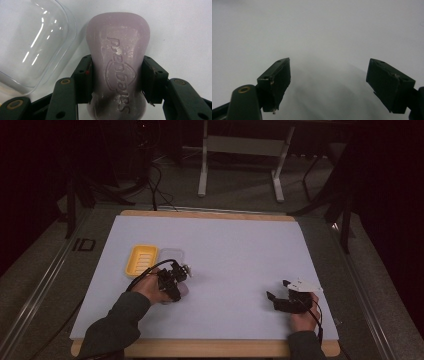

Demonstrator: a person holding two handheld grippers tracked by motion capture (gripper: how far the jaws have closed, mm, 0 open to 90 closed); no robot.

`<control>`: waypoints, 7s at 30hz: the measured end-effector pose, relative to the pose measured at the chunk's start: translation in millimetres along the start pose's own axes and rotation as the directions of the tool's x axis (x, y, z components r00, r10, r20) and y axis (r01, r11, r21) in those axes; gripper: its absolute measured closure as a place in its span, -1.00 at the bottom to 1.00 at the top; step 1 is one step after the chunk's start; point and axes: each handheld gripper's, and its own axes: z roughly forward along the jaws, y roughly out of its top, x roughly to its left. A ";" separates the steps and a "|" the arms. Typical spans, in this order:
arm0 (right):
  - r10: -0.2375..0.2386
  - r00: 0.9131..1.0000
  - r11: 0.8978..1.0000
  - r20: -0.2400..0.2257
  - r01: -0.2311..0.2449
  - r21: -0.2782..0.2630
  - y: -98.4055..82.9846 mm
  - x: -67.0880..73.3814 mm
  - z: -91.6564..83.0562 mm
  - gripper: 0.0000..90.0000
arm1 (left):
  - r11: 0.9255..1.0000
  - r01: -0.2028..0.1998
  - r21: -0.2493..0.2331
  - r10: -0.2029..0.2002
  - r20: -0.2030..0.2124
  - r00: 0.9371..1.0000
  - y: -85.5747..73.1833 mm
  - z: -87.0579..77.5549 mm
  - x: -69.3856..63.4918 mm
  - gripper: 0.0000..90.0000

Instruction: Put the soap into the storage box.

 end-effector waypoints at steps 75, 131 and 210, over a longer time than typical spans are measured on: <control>-0.003 1.000 1.000 0.002 0.003 0.001 0.0 0.3 0.0 -0.57 | 0.982 0.148 -0.120 -0.148 0.010 0.989 -15.9 -61.5 45.1 0.11; -0.009 1.000 1.000 0.005 0.009 0.000 0.0 0.9 -0.1 -0.57 | 0.924 0.353 -0.148 -0.356 0.007 0.934 -21.9 -63.6 98.2 0.11; -0.012 1.000 1.000 0.005 0.012 0.002 0.1 1.4 0.1 -0.57 | 0.784 0.585 -0.207 -0.606 -0.055 0.794 -35.9 -38.4 132.7 0.11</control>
